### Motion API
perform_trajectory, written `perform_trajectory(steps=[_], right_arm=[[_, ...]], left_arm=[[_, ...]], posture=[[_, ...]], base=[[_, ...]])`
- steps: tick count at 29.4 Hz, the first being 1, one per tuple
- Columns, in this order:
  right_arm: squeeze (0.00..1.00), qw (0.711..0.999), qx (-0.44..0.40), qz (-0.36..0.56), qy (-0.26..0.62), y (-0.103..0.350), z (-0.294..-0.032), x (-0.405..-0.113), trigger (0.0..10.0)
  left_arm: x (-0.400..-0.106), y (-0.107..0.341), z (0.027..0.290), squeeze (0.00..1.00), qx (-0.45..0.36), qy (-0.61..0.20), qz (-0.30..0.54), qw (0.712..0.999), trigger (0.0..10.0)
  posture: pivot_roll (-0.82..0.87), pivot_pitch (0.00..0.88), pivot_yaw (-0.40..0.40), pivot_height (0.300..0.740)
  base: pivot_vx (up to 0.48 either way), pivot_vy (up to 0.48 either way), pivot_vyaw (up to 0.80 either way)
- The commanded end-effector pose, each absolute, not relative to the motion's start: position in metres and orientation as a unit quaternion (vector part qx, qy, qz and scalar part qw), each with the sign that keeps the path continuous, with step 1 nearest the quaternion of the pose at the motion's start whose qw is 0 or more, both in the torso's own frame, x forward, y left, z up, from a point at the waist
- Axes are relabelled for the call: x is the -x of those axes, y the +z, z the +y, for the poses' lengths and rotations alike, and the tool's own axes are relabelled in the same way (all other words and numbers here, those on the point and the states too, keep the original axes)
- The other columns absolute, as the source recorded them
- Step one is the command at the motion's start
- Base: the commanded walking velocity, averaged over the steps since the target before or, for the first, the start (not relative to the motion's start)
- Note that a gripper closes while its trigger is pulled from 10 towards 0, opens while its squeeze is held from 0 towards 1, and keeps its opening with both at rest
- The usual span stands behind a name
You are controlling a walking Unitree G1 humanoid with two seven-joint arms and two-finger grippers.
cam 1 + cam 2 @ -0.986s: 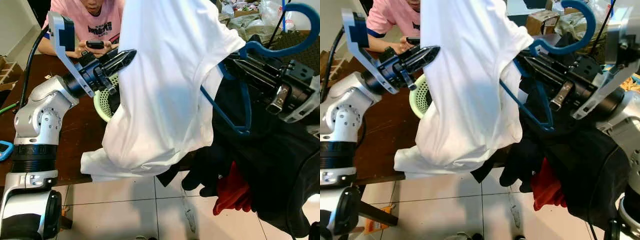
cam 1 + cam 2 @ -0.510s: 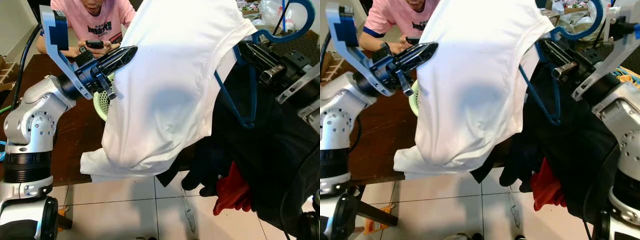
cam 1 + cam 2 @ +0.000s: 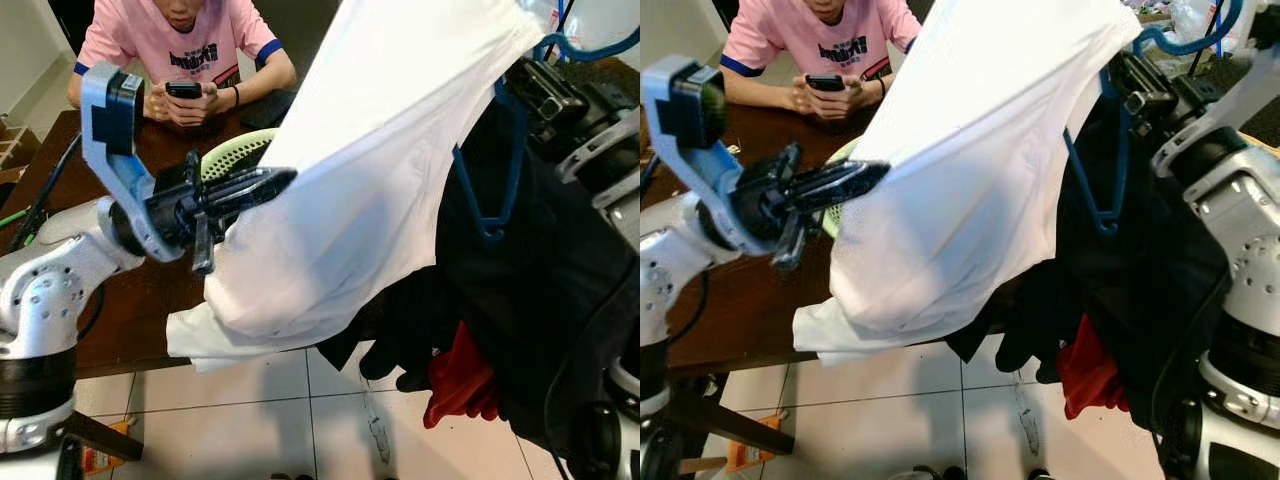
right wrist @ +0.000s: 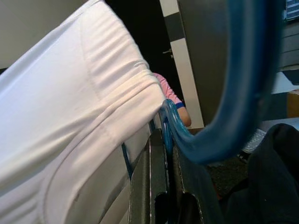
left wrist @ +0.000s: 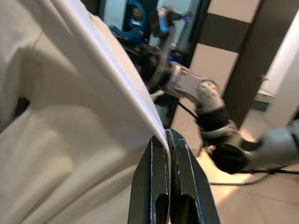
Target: Hang hanger
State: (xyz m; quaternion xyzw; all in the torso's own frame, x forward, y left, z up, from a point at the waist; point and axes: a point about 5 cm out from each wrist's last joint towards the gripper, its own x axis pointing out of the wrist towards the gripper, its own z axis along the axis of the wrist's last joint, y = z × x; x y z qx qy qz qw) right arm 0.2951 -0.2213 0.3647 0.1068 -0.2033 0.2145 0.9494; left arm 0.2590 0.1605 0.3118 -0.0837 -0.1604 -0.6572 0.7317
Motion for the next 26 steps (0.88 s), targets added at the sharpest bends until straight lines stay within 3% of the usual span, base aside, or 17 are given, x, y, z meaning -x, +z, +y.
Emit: perform_trajectory(steps=[1,7,9,10,11,13,14,15,16,17,18,19,20,21,26], right_arm=[[0.0,0.949,-0.114,-0.221,0.192,0.371,-0.229,-0.293,10.0],[0.0,0.952,-0.114,-0.214,0.186,0.37,-0.229,-0.295,10.0],[0.0,0.953,-0.112,-0.214,0.185,0.37,-0.23,-0.296,10.0],[0.0,0.953,-0.109,-0.213,0.187,0.371,-0.231,-0.295,10.0],[0.0,0.953,-0.109,-0.213,0.187,0.371,-0.231,-0.295,10.0],[0.0,0.951,-0.088,-0.213,0.207,0.372,-0.23,-0.289,10.0],[0.0,0.951,-0.088,-0.213,0.207,0.372,-0.23,-0.289,10.0],[0.0,0.949,-0.076,-0.214,0.221,0.373,-0.229,-0.286,10.0],[0.0,0.949,-0.076,-0.214,0.221,0.373,-0.229,-0.286,10.0],[0.0,0.945,-0.066,-0.218,0.236,0.375,-0.227,-0.282,10.0],[0.0,0.94,-0.058,-0.224,0.249,0.377,-0.226,-0.279,10.0],[0.0,0.94,-0.058,-0.224,0.249,0.377,-0.226,-0.279,10.0],[0.0,0.936,-0.053,-0.232,0.258,0.381,-0.225,-0.275,10.0],[0.0,0.932,-0.045,-0.241,0.266,0.384,-0.224,-0.273,10.0],[0.0,0.929,-0.037,-0.248,0.272,0.387,-0.224,-0.27,10.0]], left_arm=[[-0.252,0.314,0.163,0.0,0.072,-0.672,-0.155,0.721,0.0],[-0.238,0.298,0.16,0.0,0.059,-0.707,-0.102,0.698,0.0],[-0.236,0.29,0.163,0.0,0.048,-0.704,-0.079,0.704,0.0],[-0.24,0.283,0.169,0.0,0.032,-0.684,-0.064,0.726,0.0],[-0.24,0.283,0.169,0.0,0.032,-0.684,-0.064,0.726,0.0],[-0.266,0.274,0.195,0.0,-0.039,-0.575,-0.049,0.815,0.0],[-0.266,0.274,0.195,0.0,-0.039,-0.575,-0.049,0.815,0.0],[-0.279,0.273,0.207,0.0,-0.069,-0.519,-0.048,0.85,0.0],[-0.279,0.273,0.207,0.0,-0.069,-0.519,-0.048,0.85,0.0],[-0.289,0.273,0.218,0.0,-0.091,-0.47,-0.045,0.877,1.1],[-0.298,0.276,0.225,0.0,-0.101,-0.424,-0.05,0.899,5.0],[-0.298,0.276,0.225,0.0,-0.101,-0.424,-0.05,0.899,5.0],[-0.304,0.278,0.23,0.0,-0.103,-0.387,-0.057,0.914,5.6],[-0.309,0.278,0.233,0.0,-0.11,-0.362,-0.059,0.924,10.0],[-0.311,0.277,0.234,0.0,-0.119,-0.346,-0.059,0.929,10.0]], posture=[[0.05,0.188,0.064,0.74],[0.05,0.189,0.063,0.74],[0.05,0.189,0.06,0.74],[0.05,0.189,0.059,0.74],[0.05,0.189,0.059,0.74],[0.05,0.188,0.058,0.74],[0.05,0.188,0.058,0.74],[0.05,0.188,0.058,0.74],[0.05,0.188,0.058,0.74],[0.05,0.188,0.057,0.74],[0.05,0.186,0.056,0.74],[0.05,0.186,0.056,0.74],[0.05,0.186,0.056,0.74],[0.04,0.181,0.056,0.74],[0.04,0.181,0.056,0.74]], base=[[0.0,0.0,0.0],[0.0,0.0,0.0],[0.0,0.0,0.0],[0.0,0.0,0.0],[0.0,0.0,0.0],[0.0,0.0,0.0],[0.0,0.0,0.0],[0.0,0.0,0.0],[0.0,0.0,0.0],[0.0,0.0,0.0],[0.0,0.0,0.0],[0.0,0.0,0.0],[0.0,0.0,0.0],[0.0,0.0,0.0],[0.0,0.0,0.0]])
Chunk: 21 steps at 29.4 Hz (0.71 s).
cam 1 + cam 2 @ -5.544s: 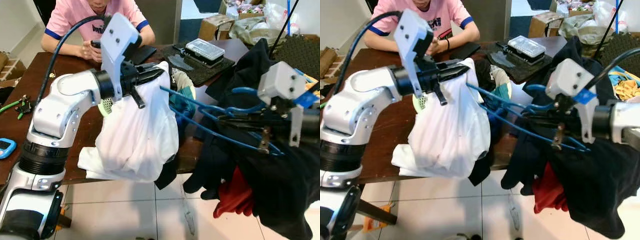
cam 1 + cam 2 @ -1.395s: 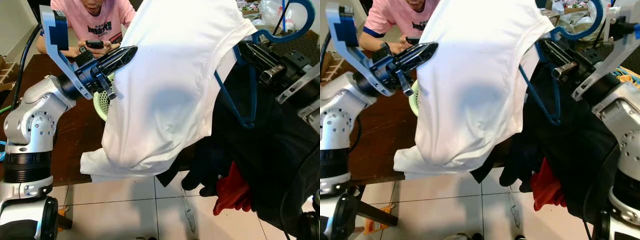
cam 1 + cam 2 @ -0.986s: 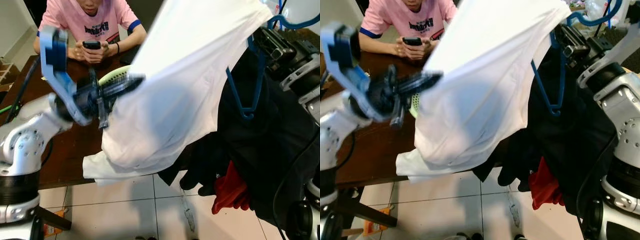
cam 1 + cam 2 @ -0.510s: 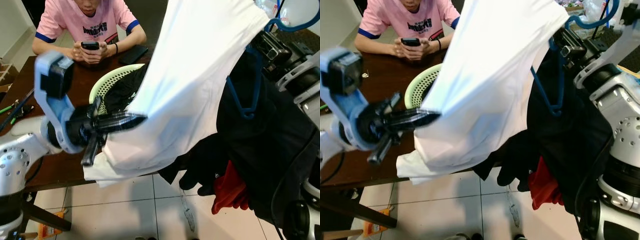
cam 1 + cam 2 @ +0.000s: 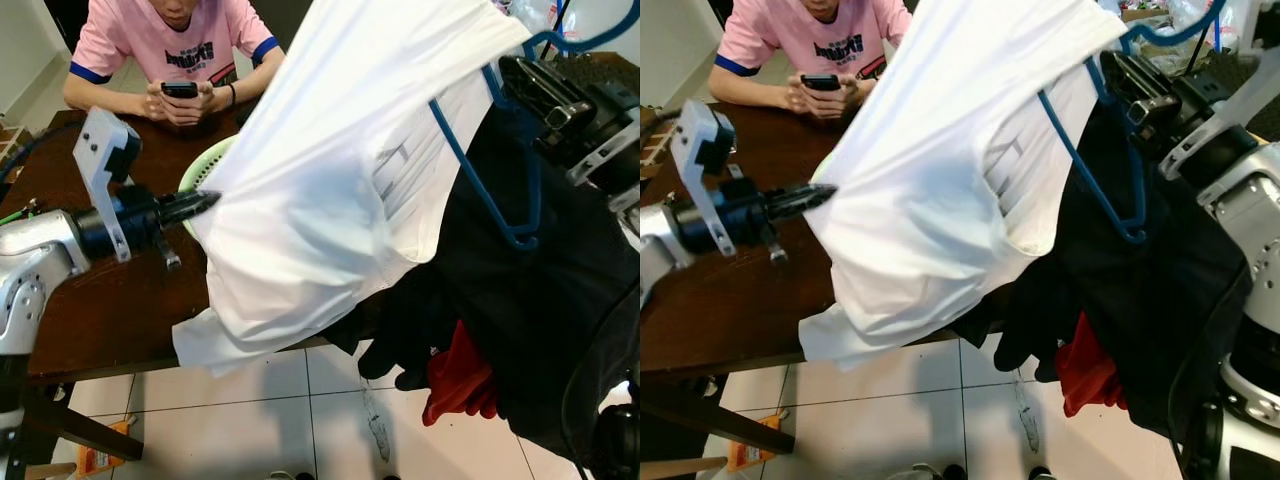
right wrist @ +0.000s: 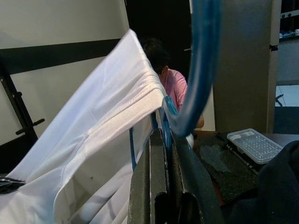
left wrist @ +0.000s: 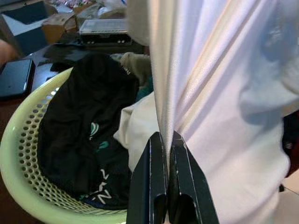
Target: Hang hanger
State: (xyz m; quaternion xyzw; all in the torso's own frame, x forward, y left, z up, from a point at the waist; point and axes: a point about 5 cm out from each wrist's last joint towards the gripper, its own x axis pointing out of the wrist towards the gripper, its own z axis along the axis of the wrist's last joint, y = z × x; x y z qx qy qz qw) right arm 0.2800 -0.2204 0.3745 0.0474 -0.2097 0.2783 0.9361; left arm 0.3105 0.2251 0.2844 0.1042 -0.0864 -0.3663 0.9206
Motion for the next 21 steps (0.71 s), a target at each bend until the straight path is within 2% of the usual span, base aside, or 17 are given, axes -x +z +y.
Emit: perform_trajectory(steps=[1,2,4,5,7,8,9,10,12,13,21], right_arm=[[0.0,0.926,-0.025,-0.252,0.28,0.389,-0.222,-0.268,10.0],[0.0,0.924,-0.016,-0.257,0.283,0.392,-0.221,-0.267,10.0],[0.0,0.924,-0.016,-0.257,0.283,0.392,-0.221,-0.267,10.0],[0.0,0.923,-0.01,-0.26,0.285,0.394,-0.22,-0.266,10.0],[0.0,0.923,-0.01,-0.26,0.285,0.394,-0.22,-0.266,10.0],[0.0,0.923,-0.009,-0.264,0.28,0.397,-0.222,-0.267,10.0],[0.0,0.923,-0.009,-0.264,0.28,0.397,-0.222,-0.267,10.0],[0.0,0.924,-0.009,-0.265,0.277,0.398,-0.222,-0.268,10.0],[0.0,0.924,-0.009,-0.265,0.277,0.398,-0.222,-0.268,10.0],[0.0,0.924,-0.006,-0.263,0.279,0.397,-0.22,-0.269,10.0],[0.0,0.924,0.024,-0.246,0.293,0.39,-0.21,-0.271,10.0]], left_arm=[[-0.307,0.271,0.226,0.0,-0.119,-0.377,-0.049,0.917,10.0],[-0.3,0.266,0.216,0.2,-0.114,-0.419,-0.041,0.9,10.0],[-0.3,0.266,0.216,0.2,-0.114,-0.419,-0.041,0.9,10.0],[-0.295,0.262,0.209,0.5,-0.111,-0.447,-0.036,0.887,10.0],[-0.295,0.262,0.209,0.5,-0.111,-0.447,-0.036,0.887,10.0],[-0.288,0.256,0.2,0.87,-0.108,-0.487,-0.026,0.866,10.0],[-0.288,0.256,0.2,0.87,-0.108,-0.487,-0.026,0.866,10.0],[-0.284,0.251,0.195,0.9,-0.112,-0.512,-0.02,0.851,10.0],[-0.284,0.251,0.195,0.9,-0.112,-0.512,-0.02,0.851,10.0],[-0.285,0.251,0.192,1.0,-0.104,-0.514,-0.022,0.851,10.0],[-0.291,0.266,0.19,1.0,-0.085,-0.505,-0.057,0.857,10.0]], posture=[[0.04,0.177,0.056,0.74],[0.04,0.175,0.056,0.74],[0.04,0.175,0.056,0.74],[0.04,0.175,0.056,0.74],[0.04,0.175,0.056,0.74],[0.04,0.175,0.056,0.74],[0.04,0.175,0.056,0.74],[0.04,0.173,0.056,0.74],[0.04,0.173,0.056,0.74],[0.04,0.172,0.057,0.74],[0.04,0.174,0.06,0.74]], base=[[0.0,0.0,0.0],[0.0,0.0,0.0],[0.0,0.0,0.0],[0.0,0.0,0.0],[0.0,0.0,0.0],[0.0,0.0,0.0],[0.0,0.0,0.0],[0.0,0.0,0.0],[0.0,0.0,0.0],[0.0,0.0,0.0],[0.0,0.0,0.0]])
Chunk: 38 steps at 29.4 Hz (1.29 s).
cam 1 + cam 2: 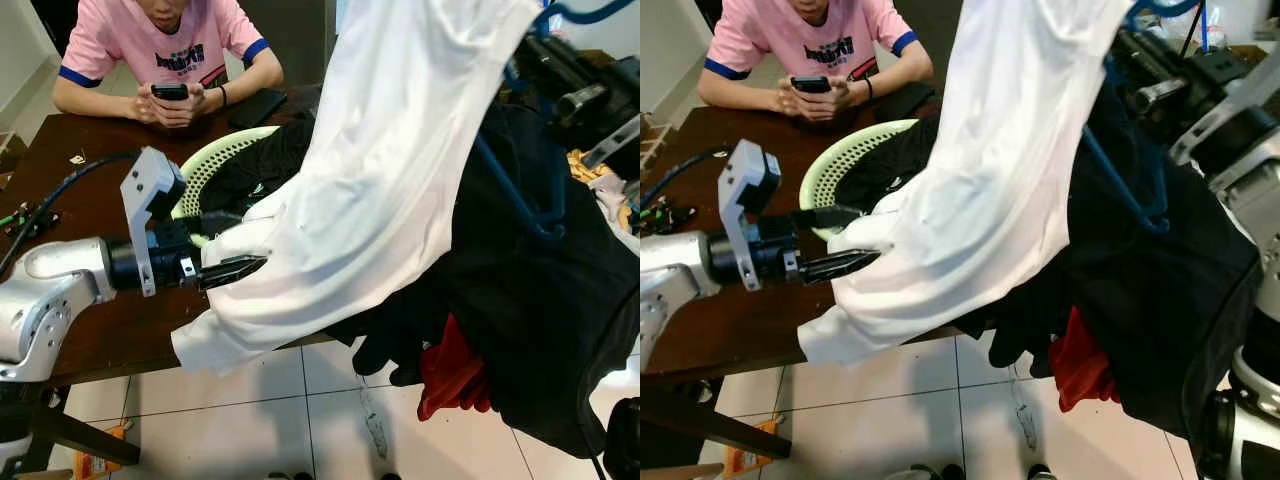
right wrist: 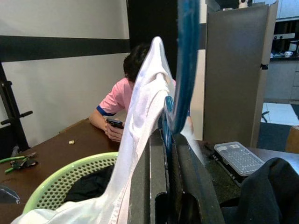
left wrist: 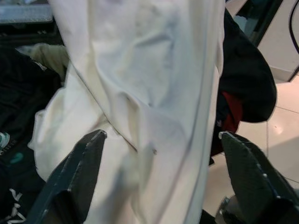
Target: Hang hanger
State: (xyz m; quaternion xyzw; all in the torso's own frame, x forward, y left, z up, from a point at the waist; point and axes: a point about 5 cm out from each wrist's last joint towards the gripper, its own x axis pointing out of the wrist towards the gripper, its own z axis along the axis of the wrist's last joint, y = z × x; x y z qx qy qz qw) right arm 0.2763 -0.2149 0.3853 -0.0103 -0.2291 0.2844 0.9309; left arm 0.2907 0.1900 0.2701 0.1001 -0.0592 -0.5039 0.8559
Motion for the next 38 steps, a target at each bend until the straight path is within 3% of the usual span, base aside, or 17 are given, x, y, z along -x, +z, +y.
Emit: perform_trajectory(steps=[1,3,5,7,10,12,16,17,18,21,23,26,29,36,37,38], right_arm=[[0.0,0.922,0.055,-0.232,0.305,0.386,-0.205,-0.27,10.0],[0.0,0.916,0.088,-0.215,0.327,0.379,-0.199,-0.268,10.0],[0.0,0.885,0.158,-0.171,0.402,0.361,-0.179,-0.26,10.0],[0.0,0.86,0.19,-0.146,0.45,0.352,-0.169,-0.255,10.0],[0.0,0.834,0.214,-0.129,0.492,0.347,-0.162,-0.25,10.0],[0.0,0.834,0.214,-0.129,0.492,0.347,-0.162,-0.25,10.0],[0.0,0.813,0.23,-0.121,0.52,0.343,-0.154,-0.246,10.0],[0.0,0.807,0.234,-0.122,0.528,0.342,-0.151,-0.245,10.0],[0.0,0.799,0.239,-0.123,0.538,0.342,-0.148,-0.243,10.0],[0.0,0.785,0.247,-0.126,0.554,0.342,-0.143,-0.24,10.0],[0.0,0.785,0.247,-0.126,0.554,0.342,-0.143,-0.24,10.0],[0.0,0.753,0.251,-0.128,0.595,0.344,-0.131,-0.23,10.0],[0.0,0.746,0.249,-0.132,0.604,0.345,-0.127,-0.227,10.0],[0.0,0.734,0.245,-0.135,0.618,0.346,-0.123,-0.222,10.0],[0.0,0.733,0.246,-0.134,0.62,0.346,-0.122,-0.222,10.0],[0.0,0.733,0.246,-0.134,0.62,0.346,-0.122,-0.222,10.0]], left_arm=[[-0.292,0.288,0.199,1.0,-0.097,-0.497,-0.087,0.858,10.0],[-0.291,0.314,0.209,1.0,-0.114,-0.491,-0.121,0.855,10.0],[-0.281,0.372,0.222,1.0,-0.17,-0.503,-0.185,0.827,10.0],[-0.273,0.399,0.223,1.0,-0.219,-0.52,-0.201,0.8,10.0],[-0.269,0.419,0.219,1.0,-0.281,-0.544,-0.193,0.767,10.0],[-0.269,0.419,0.219,1.0,-0.281,-0.544,-0.193,0.767,10.0],[-0.271,0.424,0.207,1.0,-0.326,-0.575,-0.178,0.729,10.0],[-0.271,0.418,0.204,0.13,-0.341,-0.593,-0.155,0.713,10.0],[-0.273,0.407,0.201,0.0,-0.356,-0.619,-0.12,0.69,10.0],[-0.277,0.391,0.2,0.0,-0.379,-0.645,-0.069,0.66,10.0],[-0.277,0.391,0.2,0.0,-0.379,-0.645,-0.069,0.66,10.0],[-0.302,0.364,0.195,0.0,-0.459,-0.626,-0.026,0.63,10.0],[-0.31,0.357,0.189,0.0,-0.483,-0.621,-0.025,0.617,10.0],[-0.324,0.358,0.175,0.0,-0.517,-0.589,-0.067,0.618,10.0],[-0.325,0.359,0.174,0.0,-0.512,-0.592,-0.072,0.618,8.3],[-0.325,0.359,0.174,0.0,-0.512,-0.592,-0.072,0.618,8.3]], posture=[[0.05,0.177,0.065,0.74],[0.05,0.179,0.064,0.74],[0.06,0.181,0.063,0.74],[0.07,0.181,0.063,0.74],[0.08,0.179,0.066,0.74],[0.08,0.179,0.066,0.74],[0.09,0.175,0.07,0.74],[0.09,0.174,0.072,0.74],[0.09,0.173,0.072,0.74],[0.09,0.174,0.073,0.74],[0.09,0.174,0.073,0.74],[0.08,0.177,0.078,0.74],[0.07,0.177,0.08,0.74],[0.06,0.18,0.086,0.74],[0.06,0.18,0.085,0.74],[0.06,0.18,0.085,0.74]], base=[[0.0,0.0,0.0],[0.0,0.0,0.0],[0.0,0.0,0.0],[0.0,0.0,0.0],[0.0,0.0,0.0],[0.0,0.0,0.0],[0.0,0.0,0.0],[0.0,0.0,0.0],[0.0,0.0,0.0],[0.0,0.0,0.0],[0.0,0.0,0.0],[0.0,0.0,0.0],[0.0,0.0,0.0],[0.0,0.0,0.0],[0.0,0.0,0.0],[0.0,0.0,0.0]])
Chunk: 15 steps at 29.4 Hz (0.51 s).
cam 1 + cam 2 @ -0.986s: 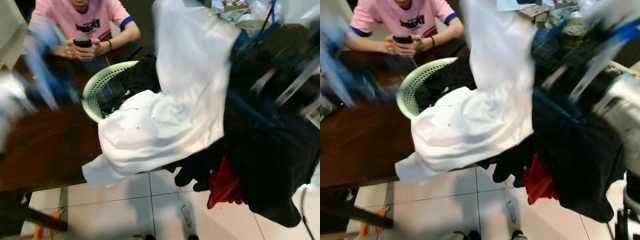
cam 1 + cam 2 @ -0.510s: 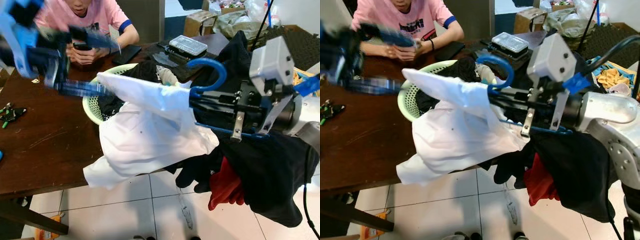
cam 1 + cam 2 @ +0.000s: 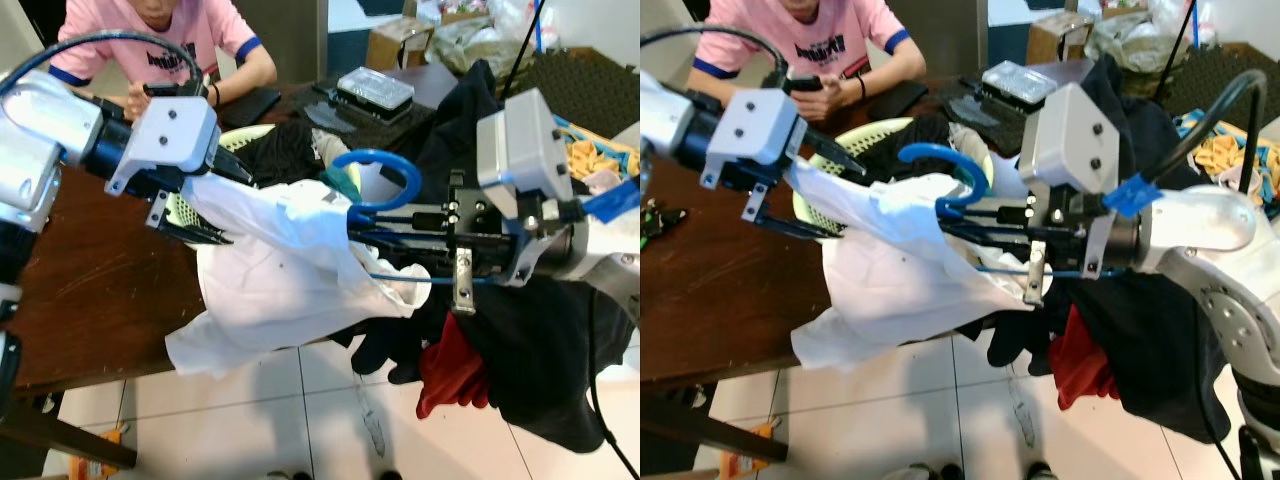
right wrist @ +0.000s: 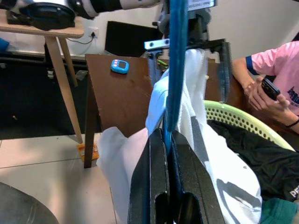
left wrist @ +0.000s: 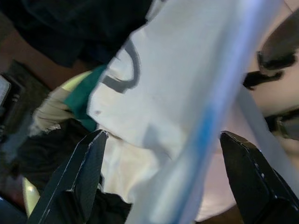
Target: Hang hanger
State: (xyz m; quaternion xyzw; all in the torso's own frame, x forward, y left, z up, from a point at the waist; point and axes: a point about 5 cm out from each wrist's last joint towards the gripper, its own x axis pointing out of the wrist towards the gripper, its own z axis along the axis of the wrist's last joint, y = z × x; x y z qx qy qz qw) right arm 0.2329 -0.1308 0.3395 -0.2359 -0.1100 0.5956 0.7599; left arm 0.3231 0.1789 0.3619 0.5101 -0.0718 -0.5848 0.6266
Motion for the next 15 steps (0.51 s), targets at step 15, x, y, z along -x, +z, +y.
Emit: perform_trajectory(steps=[15], right_arm=[[0.0,0.749,0.255,-0.109,0.602,0.338,-0.128,-0.228,10.0]], left_arm=[[-0.297,0.377,0.159,0.0,-0.415,-0.693,-0.107,0.579,10.0]], posture=[[0.06,0.171,0.085,0.74]], base=[[0.0,0.0,0.0]])
